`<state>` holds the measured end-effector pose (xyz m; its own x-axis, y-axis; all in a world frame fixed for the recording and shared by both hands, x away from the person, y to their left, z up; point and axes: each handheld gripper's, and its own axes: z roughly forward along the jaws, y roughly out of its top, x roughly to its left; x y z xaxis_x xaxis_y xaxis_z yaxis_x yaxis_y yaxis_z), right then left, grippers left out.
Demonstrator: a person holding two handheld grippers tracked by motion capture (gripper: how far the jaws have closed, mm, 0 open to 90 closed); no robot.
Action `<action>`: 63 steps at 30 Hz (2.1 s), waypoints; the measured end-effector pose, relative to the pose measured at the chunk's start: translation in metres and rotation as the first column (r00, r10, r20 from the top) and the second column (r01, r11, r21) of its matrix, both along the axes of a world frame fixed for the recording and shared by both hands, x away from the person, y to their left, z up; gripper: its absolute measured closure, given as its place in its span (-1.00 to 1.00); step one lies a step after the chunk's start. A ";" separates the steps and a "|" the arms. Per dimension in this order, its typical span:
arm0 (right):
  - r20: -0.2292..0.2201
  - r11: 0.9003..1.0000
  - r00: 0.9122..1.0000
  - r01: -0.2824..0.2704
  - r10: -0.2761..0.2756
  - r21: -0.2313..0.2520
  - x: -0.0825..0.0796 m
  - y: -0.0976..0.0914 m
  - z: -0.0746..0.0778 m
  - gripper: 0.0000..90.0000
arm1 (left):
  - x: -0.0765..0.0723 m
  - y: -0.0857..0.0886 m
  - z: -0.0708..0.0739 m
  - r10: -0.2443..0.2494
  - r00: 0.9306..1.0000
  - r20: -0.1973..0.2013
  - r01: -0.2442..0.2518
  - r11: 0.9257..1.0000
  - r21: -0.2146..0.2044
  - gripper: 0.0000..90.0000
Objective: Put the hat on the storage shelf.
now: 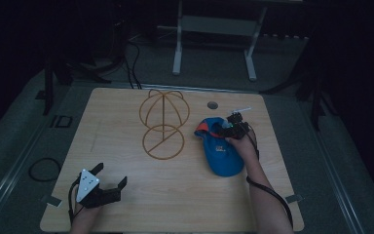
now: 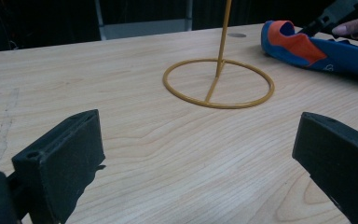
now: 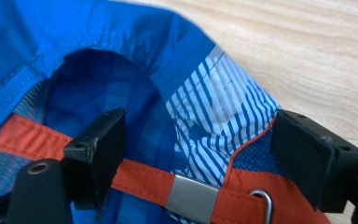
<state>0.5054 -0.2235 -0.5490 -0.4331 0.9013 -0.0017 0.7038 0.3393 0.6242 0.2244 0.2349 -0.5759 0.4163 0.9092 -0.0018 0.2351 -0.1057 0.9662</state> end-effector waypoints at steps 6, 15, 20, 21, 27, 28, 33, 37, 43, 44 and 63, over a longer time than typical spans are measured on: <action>-0.006 0.999 0.999 -0.032 0.032 -0.032 -0.002 0.002 -0.002 -0.29 | 0.000 0.000 0.000 0.002 1.000 -0.003 -0.002 1.000 -0.004 -0.95; -0.004 0.992 0.994 -0.109 0.109 -0.059 -0.010 0.013 0.003 0.60 | 0.000 0.000 0.000 0.000 1.000 -0.004 0.000 1.000 0.002 -0.95; 0.003 0.992 0.994 -0.106 0.107 -0.069 -0.014 0.017 0.003 0.83 | 0.000 -0.001 0.000 -0.004 1.000 -0.006 0.004 1.000 0.008 -0.95; 0.016 0.993 0.996 -0.092 0.093 -0.074 -0.016 0.018 0.003 0.85 | 0.000 -0.001 0.000 -0.006 1.000 -0.008 0.006 1.000 0.008 -0.95; 0.063 0.997 0.996 -0.064 0.067 -0.049 -0.025 0.010 0.011 0.87 | 0.000 -0.001 0.001 -0.006 1.000 -0.015 0.006 1.000 0.000 -0.95; 0.063 0.997 0.996 -0.064 0.067 -0.049 -0.025 0.010 0.011 0.87 | 0.000 -0.001 0.001 -0.006 1.000 -0.015 0.006 1.000 0.000 -0.95; 0.116 0.999 0.992 -0.047 0.047 -0.003 -0.034 0.000 0.029 0.87 | 0.000 -0.002 0.001 -0.015 1.000 -0.021 0.015 1.000 -0.013 -0.95; 0.164 0.999 0.986 -0.038 0.034 0.020 -0.045 -0.006 0.048 0.88 | 0.001 -0.003 0.000 -0.014 1.000 -0.025 0.014 1.000 -0.003 -0.95; 0.221 0.998 0.975 -0.039 0.029 0.041 -0.061 -0.010 0.069 0.88 | 0.000 -0.005 0.000 -0.020 1.000 -0.019 0.020 1.000 0.003 -0.95; 0.231 0.998 0.973 -0.041 0.029 0.046 -0.064 -0.010 0.073 0.88 | 0.000 -0.005 0.000 -0.022 1.000 -0.021 0.022 1.000 0.011 -0.95; 0.392 0.986 0.919 -0.105 0.046 0.129 -0.125 -0.023 0.137 0.88 | -0.005 -0.029 0.021 -0.145 0.989 -0.020 0.146 0.989 0.012 -0.95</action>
<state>0.3799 -0.2465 -0.4115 -0.4915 0.8691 -0.0552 0.3739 0.2678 0.8880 0.2192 0.2056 -0.5548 0.5442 0.8389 0.0014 0.2341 -0.1534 0.9600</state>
